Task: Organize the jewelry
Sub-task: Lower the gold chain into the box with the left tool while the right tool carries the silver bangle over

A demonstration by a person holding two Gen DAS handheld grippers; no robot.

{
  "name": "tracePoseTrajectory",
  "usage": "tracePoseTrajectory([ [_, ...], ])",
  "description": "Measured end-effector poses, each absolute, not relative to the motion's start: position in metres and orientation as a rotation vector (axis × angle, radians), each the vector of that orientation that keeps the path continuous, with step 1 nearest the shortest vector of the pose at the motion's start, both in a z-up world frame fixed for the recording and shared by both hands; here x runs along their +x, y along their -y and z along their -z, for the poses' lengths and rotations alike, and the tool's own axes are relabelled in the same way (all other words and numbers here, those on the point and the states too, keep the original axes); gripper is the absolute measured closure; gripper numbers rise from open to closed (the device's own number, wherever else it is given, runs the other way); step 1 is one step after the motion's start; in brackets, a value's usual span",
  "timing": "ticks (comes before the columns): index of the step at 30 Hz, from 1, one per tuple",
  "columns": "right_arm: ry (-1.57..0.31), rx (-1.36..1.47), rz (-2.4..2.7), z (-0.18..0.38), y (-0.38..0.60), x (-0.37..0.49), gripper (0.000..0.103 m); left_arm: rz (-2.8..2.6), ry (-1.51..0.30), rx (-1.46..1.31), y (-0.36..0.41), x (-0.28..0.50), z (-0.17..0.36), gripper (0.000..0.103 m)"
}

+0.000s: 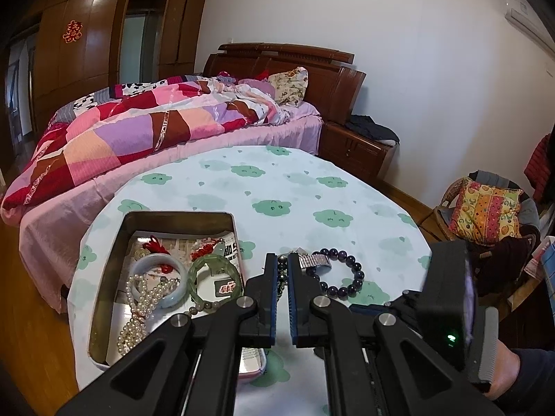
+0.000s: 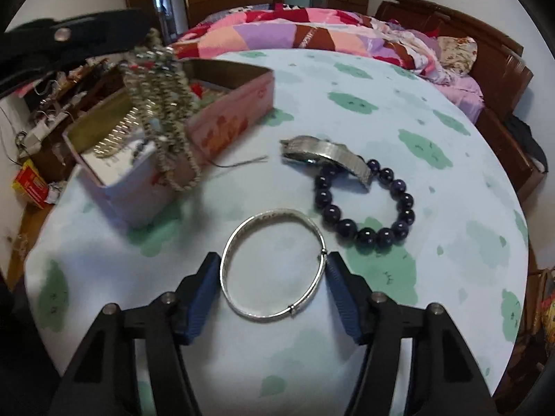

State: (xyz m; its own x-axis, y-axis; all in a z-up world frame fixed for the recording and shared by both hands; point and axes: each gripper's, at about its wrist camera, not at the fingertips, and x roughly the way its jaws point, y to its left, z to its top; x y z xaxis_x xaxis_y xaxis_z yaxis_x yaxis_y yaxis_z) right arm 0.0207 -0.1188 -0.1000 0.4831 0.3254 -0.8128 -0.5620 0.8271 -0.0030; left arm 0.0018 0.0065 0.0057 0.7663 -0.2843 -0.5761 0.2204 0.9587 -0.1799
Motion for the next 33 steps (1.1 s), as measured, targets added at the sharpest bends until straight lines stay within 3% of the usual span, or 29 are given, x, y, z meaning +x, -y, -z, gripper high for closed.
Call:
tracePoseTrajectory([
  [18,-0.698,-0.212,-0.612,0.031,0.099,0.038,0.039,0.188,-0.538,-0.106,-0.052,0.001,-0.047,0.099],
  [33,-0.667,-0.268,-0.637,0.028,0.057,0.059,0.039,0.141,-0.623,-0.135,-0.072,0.027,-0.012,0.099],
])
